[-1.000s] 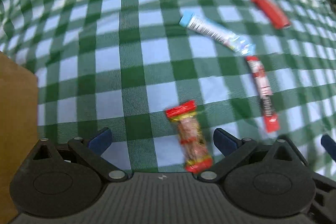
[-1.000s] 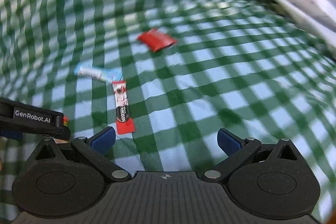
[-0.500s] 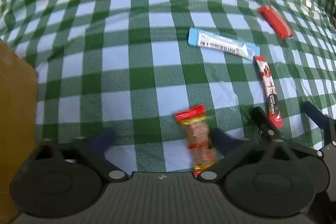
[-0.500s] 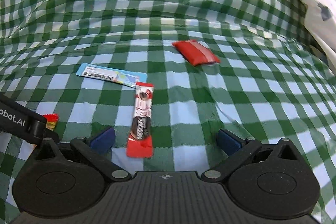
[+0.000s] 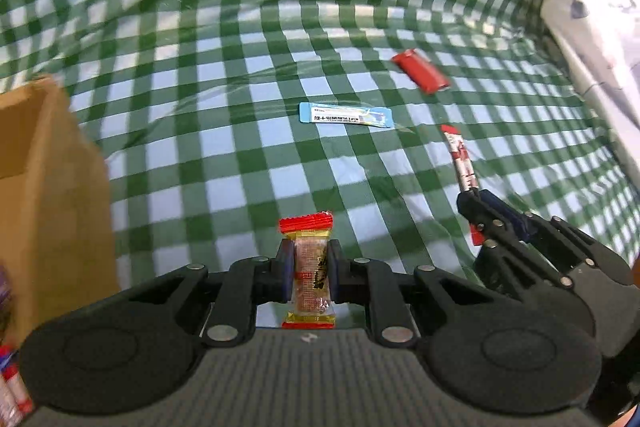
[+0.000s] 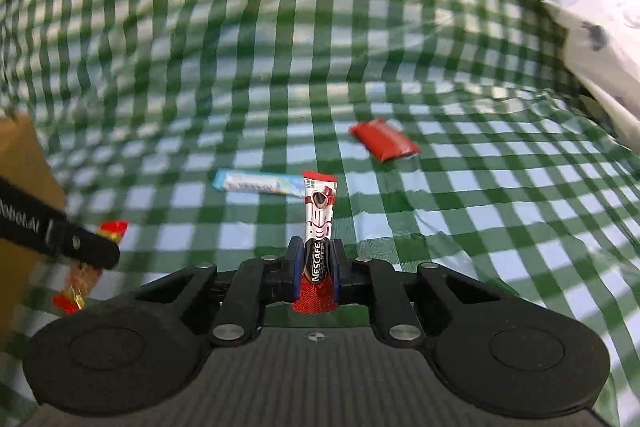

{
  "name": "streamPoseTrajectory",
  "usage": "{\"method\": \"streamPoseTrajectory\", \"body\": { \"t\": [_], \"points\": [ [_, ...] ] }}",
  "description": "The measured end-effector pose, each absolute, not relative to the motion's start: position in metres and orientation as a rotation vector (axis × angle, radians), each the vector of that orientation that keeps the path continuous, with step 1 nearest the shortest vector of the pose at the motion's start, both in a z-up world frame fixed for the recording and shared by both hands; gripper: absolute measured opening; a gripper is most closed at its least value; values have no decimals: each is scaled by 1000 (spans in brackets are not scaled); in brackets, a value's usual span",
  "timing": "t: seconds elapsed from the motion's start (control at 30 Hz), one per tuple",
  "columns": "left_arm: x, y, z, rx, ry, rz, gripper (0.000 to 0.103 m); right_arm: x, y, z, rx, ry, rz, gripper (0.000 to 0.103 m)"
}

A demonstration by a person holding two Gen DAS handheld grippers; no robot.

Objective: Organize snacks
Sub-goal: 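Grasp the small orange bar with the left gripper while the right grasps the red-white stick, then carry the orange bar and red-white Nescafe stick over the box with both grippers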

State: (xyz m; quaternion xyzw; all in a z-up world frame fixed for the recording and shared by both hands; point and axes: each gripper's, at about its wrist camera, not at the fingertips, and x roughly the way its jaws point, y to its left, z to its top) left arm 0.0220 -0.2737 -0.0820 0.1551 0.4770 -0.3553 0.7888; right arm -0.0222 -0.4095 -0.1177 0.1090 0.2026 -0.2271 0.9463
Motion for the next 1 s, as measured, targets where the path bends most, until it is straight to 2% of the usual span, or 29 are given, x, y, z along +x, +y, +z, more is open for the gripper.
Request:
{"method": "streamPoseTrajectory", "body": {
  "t": [0.23,0.43,1.0],
  "points": [
    [-24,-198,-30,361,981,-707,18,-100,-330,-53,270,313,-382,14],
    [-46,-121,6,371,977,-588,18,-154,-245,-7,264,307,-249,15],
    [-115,79,45,306,897,-476,18,-226,-59,18,140,377,-39,15]
  ]
}}
